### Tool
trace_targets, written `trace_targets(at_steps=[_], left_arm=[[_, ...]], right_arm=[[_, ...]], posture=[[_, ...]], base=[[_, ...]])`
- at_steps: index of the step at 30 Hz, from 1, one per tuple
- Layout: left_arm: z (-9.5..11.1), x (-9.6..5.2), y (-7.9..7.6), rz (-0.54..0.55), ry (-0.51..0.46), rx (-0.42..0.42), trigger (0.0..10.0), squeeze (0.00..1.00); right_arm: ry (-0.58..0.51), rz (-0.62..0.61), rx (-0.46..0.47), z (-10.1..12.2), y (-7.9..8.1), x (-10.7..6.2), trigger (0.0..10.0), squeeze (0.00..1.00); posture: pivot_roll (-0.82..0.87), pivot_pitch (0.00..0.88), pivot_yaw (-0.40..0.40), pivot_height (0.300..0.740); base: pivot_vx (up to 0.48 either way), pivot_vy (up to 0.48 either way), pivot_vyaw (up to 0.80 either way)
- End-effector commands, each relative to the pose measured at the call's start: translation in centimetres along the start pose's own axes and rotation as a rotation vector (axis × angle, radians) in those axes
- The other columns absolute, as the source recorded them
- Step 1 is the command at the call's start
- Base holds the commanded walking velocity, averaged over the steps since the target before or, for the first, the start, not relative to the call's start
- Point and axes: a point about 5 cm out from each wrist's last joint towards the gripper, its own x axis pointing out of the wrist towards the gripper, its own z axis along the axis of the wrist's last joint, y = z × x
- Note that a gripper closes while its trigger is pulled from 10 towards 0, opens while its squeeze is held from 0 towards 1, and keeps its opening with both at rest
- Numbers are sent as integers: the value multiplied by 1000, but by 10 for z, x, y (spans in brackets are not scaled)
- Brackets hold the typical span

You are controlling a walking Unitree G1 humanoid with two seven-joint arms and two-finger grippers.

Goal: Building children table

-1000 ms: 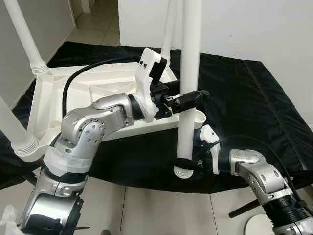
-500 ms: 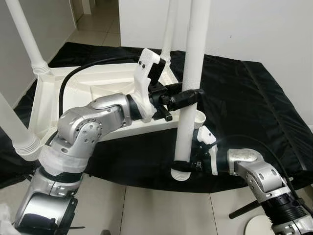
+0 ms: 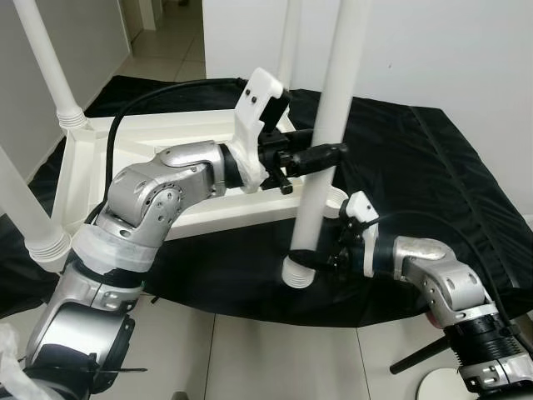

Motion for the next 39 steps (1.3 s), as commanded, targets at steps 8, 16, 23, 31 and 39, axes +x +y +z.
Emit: trace_targets(at_steps=[8,16,23,31,39], left_arm=[[38,2,24,152,-79,32,10000,0],[64,-1,43,318,-184,29,10000,0],[75,5,41,432,-266,51,10000,0],[76,22,30,458,-285,67,10000,0],[70,41,19,467,-256,97,10000,0]], right_arm=[[-108,-161,-19,17,-18,5,10000,0],[-254,-359,20,29,-24,26,10000,0],[-335,-550,40,36,-22,48,10000,0],[-340,-816,43,39,-30,60,10000,0],[-346,-956,-32,53,-33,66,10000,0]], posture=[[22,1,-41,740],[19,2,-40,740],[18,14,-42,740],[17,34,-37,740],[23,49,-38,740]], base=[[0,0,0],[0,0,0],[0,0,0],[0,0,0],[0,0,0]])
